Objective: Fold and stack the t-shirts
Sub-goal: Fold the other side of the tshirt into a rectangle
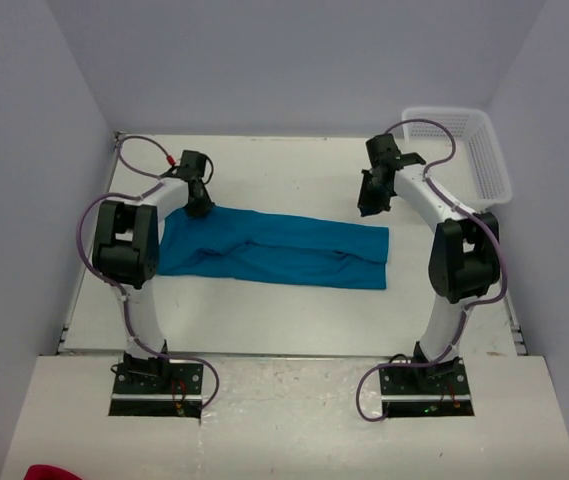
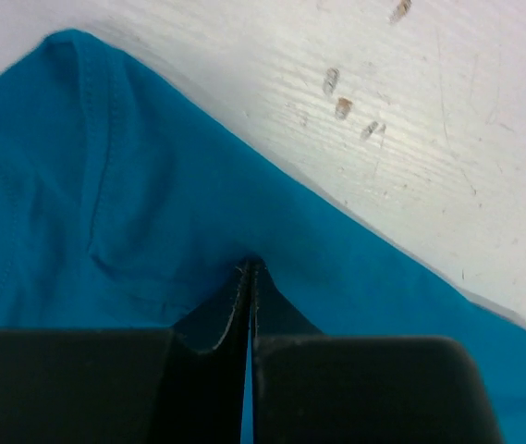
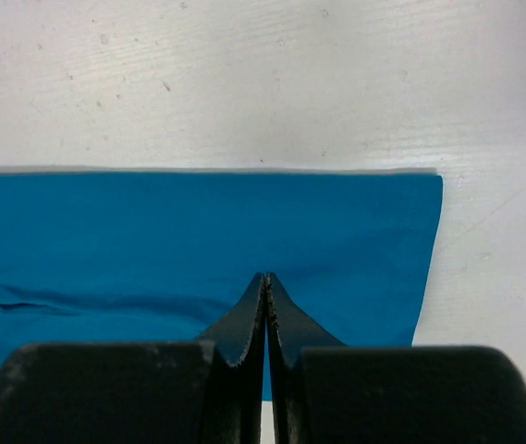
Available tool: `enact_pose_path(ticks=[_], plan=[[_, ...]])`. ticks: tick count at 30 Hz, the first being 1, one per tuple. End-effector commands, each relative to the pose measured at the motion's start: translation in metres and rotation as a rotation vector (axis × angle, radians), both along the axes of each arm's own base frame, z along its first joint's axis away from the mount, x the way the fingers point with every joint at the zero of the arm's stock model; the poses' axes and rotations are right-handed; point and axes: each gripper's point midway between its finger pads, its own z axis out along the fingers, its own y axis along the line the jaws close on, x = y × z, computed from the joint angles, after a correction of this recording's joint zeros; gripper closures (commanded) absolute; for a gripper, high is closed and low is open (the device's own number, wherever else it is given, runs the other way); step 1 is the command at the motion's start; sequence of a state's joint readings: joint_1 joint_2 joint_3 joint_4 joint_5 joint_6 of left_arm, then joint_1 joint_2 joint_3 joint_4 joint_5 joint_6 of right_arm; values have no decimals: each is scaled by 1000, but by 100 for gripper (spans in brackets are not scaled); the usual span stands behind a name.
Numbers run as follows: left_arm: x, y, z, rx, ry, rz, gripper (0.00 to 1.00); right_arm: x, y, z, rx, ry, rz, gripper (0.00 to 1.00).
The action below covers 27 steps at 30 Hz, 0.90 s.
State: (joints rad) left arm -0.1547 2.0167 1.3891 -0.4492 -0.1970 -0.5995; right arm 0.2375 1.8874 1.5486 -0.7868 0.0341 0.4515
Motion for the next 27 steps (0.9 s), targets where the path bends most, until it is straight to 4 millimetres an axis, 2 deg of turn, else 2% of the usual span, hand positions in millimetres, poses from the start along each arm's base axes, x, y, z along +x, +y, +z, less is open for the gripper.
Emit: enact_pose_path(ticks=[1, 14, 17, 19, 22, 23, 27], plan=[[15, 12, 6, 13, -24, 4, 100, 12, 4, 15, -5, -32, 18, 100], [30, 55, -12, 3, 3, 66, 100, 18, 0, -12, -57, 59, 22, 100], [35, 60, -15, -11, -2, 71, 100, 20, 0, -16, -65, 73, 22, 100], [40, 57, -14, -35, -9, 49, 100, 23, 4, -14, -51, 61, 37, 100], [42, 53, -7, -52, -36, 33, 100, 27, 26, -1, 15, 8, 110, 98], [43, 57, 0, -34, -60, 44, 100, 26, 47, 8, 81, -7, 167, 96], [37, 67, 2, 5, -43, 76, 100, 29, 86, 25, 144, -28, 263, 92]])
